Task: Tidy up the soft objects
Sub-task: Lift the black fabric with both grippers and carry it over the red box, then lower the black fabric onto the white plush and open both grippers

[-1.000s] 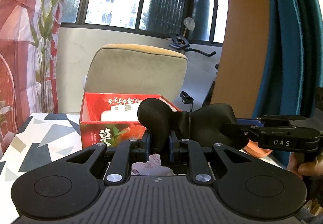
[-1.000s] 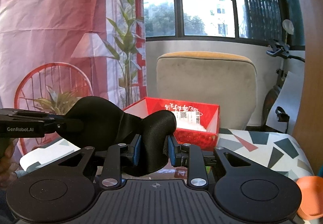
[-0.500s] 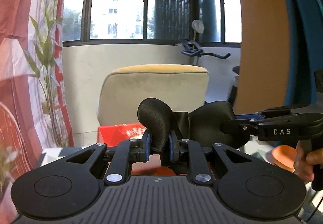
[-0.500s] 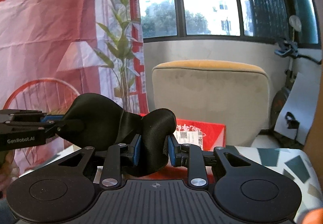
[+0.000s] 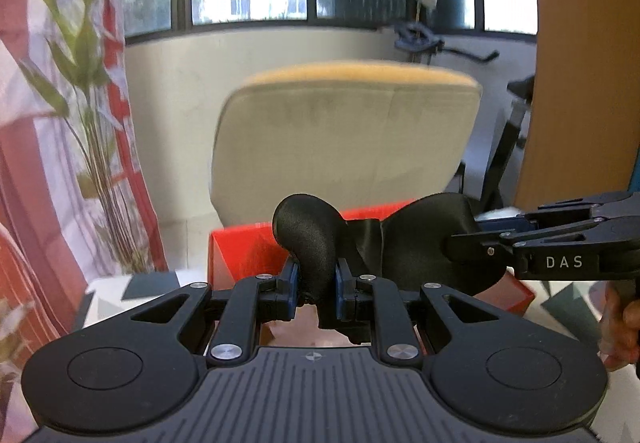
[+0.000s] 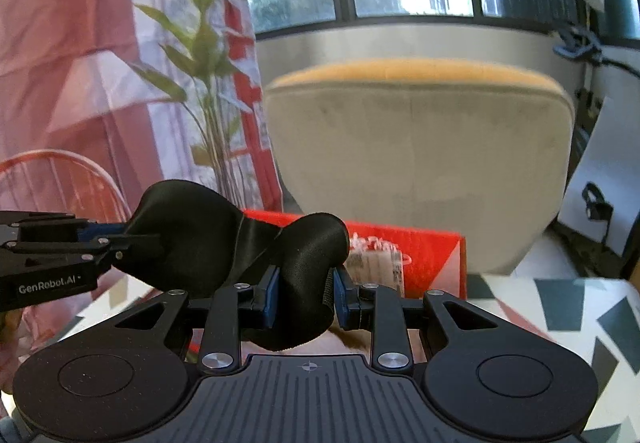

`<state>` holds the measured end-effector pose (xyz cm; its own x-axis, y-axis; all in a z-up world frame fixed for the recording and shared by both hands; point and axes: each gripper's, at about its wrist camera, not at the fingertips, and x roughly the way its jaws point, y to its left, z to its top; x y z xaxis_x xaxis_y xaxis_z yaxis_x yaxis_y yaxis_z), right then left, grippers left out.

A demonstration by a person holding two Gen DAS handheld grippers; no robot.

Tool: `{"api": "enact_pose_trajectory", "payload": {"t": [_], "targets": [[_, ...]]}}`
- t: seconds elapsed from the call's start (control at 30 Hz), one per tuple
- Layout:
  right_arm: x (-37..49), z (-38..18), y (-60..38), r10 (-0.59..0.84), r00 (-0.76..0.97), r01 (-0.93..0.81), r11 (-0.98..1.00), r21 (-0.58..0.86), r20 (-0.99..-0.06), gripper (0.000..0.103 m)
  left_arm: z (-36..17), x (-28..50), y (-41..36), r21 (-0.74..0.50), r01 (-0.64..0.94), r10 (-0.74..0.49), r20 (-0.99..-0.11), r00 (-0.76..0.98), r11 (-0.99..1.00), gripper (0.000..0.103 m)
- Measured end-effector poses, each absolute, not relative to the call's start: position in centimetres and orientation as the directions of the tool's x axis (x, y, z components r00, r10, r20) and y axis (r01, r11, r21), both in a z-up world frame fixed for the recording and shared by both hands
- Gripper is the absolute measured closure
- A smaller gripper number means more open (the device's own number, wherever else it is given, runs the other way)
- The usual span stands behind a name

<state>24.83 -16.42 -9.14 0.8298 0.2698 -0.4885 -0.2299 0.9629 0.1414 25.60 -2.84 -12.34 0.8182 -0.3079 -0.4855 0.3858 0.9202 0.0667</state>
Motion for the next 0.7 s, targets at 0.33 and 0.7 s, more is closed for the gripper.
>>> {"api": "enact_pose_trajectory", "payload": {"t": [0.33, 0.7], "targets": [[29.6, -14.6, -16.3, 0.269, 0.712, -0.152, 0.961, 0.232, -0.649, 0.078, -16.3, 30.7, -2.6, -0.036, 0.366, -0.289, -0.688, 0.665, 0.93, 0.084], [31.5, -17.2, -15.8, 0.248, 0.63, -0.064, 0.961, 0.269, -0.736, 0.078, -17.4, 32.3, -2.6, -0.054, 0.37, -0.282, -0.749, 0.599, 0.928, 0.084]]}}
